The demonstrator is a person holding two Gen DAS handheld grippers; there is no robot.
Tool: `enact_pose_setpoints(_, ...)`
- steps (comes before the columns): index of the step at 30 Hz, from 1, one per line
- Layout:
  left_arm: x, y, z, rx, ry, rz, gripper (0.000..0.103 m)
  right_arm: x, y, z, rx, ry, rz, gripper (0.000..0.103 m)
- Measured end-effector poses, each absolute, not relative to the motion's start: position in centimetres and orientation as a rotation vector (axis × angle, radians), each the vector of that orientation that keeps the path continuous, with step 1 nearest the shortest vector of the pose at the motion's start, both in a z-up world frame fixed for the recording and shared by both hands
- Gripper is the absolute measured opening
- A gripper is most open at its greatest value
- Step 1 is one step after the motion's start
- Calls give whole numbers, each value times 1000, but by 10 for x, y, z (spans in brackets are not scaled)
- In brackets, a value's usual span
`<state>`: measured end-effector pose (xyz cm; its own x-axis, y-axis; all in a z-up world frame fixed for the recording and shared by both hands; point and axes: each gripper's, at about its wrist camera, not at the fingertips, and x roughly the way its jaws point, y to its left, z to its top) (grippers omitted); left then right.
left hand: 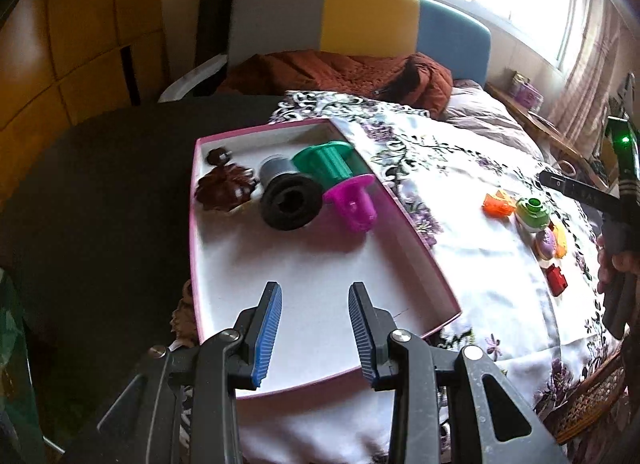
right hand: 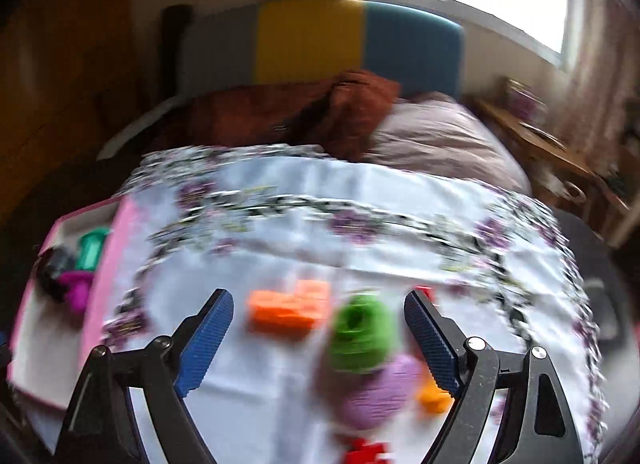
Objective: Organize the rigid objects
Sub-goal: 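Open the right gripper to release the magenta cup in the tray, then move both grippers back over the remaining objects on the cloth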
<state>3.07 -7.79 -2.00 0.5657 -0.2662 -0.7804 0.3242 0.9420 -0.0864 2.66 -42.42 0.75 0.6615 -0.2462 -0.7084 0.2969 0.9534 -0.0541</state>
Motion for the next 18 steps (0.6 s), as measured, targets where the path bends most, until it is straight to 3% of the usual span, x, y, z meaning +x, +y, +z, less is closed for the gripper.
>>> enact_pose_setpoints(8, 32, -115, -15, 139, 896, -420, 35, 5, -506, -1, 347, 737, -567, 88)
enact_pose_setpoints(18, 32, -179, -25, 206, 931, -532, 35, -15, -541, -8, 545, 724, -674, 92)
